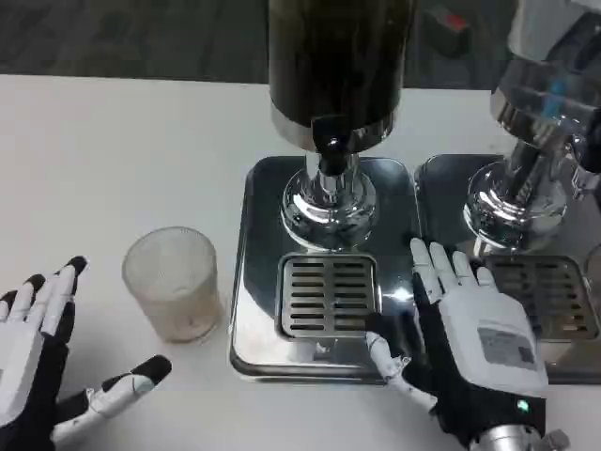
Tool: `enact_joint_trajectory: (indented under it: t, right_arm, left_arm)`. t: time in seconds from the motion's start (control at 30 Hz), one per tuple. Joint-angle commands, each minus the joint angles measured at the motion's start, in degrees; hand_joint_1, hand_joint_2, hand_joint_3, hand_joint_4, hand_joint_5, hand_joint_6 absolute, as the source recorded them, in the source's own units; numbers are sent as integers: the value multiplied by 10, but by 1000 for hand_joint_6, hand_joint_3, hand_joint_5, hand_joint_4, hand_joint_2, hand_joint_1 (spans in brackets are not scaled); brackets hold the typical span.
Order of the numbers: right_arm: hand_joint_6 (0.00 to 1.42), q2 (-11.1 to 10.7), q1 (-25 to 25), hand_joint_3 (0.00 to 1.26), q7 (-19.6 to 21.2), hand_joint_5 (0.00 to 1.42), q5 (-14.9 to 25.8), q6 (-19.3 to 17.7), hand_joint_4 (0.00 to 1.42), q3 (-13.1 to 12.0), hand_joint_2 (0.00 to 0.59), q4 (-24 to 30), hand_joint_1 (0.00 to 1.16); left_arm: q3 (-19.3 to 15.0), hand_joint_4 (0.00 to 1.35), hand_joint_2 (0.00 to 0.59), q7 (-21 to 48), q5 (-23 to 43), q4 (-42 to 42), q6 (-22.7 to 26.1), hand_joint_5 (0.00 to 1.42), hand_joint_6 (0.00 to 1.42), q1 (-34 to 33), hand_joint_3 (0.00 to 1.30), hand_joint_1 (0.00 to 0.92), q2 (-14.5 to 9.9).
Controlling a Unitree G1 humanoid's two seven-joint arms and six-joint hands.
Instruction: Grasp the cup under the faucet to collect the drink, then remove the cup.
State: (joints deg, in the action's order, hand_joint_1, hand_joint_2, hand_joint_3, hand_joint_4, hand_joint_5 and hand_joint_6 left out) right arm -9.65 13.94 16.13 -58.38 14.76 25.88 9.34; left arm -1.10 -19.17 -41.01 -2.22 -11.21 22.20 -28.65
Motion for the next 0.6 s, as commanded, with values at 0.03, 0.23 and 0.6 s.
enact_joint_trajectory:
  t: [0.03, 0.23, 0.6]
  right_arm:
    - [0, 2, -2, 0, -1, 0, -9, 12, 0, -2, 406, 6, 270]
    - [0, 6, -1, 0, -6, 0, -16, 23, 0, 2, 406, 9, 270]
    - [0, 11, -17, 0, -12, 0, -18, 39, 0, -3, 406, 10, 270]
  left_arm:
    - [-1, 0, 86, -4, 4, -5, -3, 0, 0, -2, 0, 0, -3]
    - [0, 0, 87, -3, 4, -9, -5, 0, 0, -7, 0, 0, -5]
    - [-17, 0, 1, -24, 90, -124, -94, 0, 0, -65, 0, 0, -1]
